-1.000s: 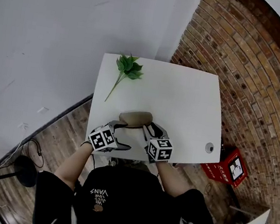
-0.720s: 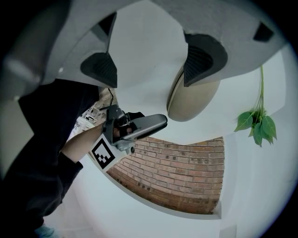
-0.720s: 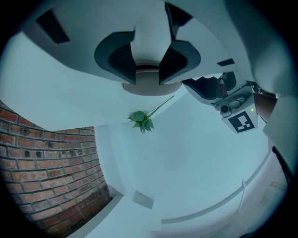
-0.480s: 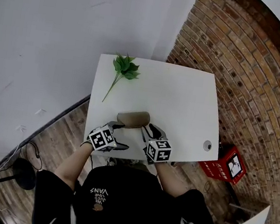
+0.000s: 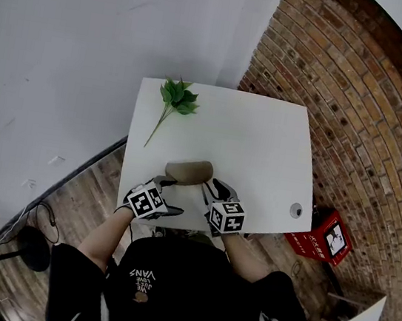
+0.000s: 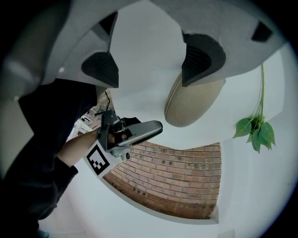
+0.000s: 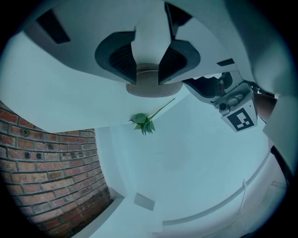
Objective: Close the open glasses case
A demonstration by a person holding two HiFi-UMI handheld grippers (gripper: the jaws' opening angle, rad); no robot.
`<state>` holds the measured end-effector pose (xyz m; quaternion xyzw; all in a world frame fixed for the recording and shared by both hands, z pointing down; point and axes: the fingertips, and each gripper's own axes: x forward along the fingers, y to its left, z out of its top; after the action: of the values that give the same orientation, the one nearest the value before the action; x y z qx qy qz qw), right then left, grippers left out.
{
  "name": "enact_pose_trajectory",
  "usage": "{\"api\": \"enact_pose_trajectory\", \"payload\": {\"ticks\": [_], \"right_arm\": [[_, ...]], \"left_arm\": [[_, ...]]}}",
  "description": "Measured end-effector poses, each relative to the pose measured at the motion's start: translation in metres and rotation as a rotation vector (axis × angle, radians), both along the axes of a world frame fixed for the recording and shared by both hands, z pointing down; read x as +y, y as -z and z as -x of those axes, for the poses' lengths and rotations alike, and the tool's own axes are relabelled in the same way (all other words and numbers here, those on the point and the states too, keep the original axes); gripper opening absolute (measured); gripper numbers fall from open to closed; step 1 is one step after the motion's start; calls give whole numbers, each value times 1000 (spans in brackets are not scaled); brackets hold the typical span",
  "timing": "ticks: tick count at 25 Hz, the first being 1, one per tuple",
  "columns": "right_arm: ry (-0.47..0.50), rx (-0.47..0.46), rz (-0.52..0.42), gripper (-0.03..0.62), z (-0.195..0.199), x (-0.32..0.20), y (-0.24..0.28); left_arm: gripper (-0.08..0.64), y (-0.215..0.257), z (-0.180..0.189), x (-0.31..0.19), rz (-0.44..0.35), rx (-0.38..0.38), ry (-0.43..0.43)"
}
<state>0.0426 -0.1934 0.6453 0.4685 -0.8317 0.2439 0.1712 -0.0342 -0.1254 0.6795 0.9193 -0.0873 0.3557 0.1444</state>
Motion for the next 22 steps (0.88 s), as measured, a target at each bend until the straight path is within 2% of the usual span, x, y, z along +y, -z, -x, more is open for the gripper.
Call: {"api": "enact_pose_trajectory", "payload": {"ticks": [11, 22], "right_arm": [[5, -1, 1, 149, -1, 1, 0], [-35, -9, -13, 147, 0, 10, 3]], "left_arm": [[423, -2, -1, -1, -20, -15, 3], [439, 7, 4, 8, -34, 54, 22]]}}
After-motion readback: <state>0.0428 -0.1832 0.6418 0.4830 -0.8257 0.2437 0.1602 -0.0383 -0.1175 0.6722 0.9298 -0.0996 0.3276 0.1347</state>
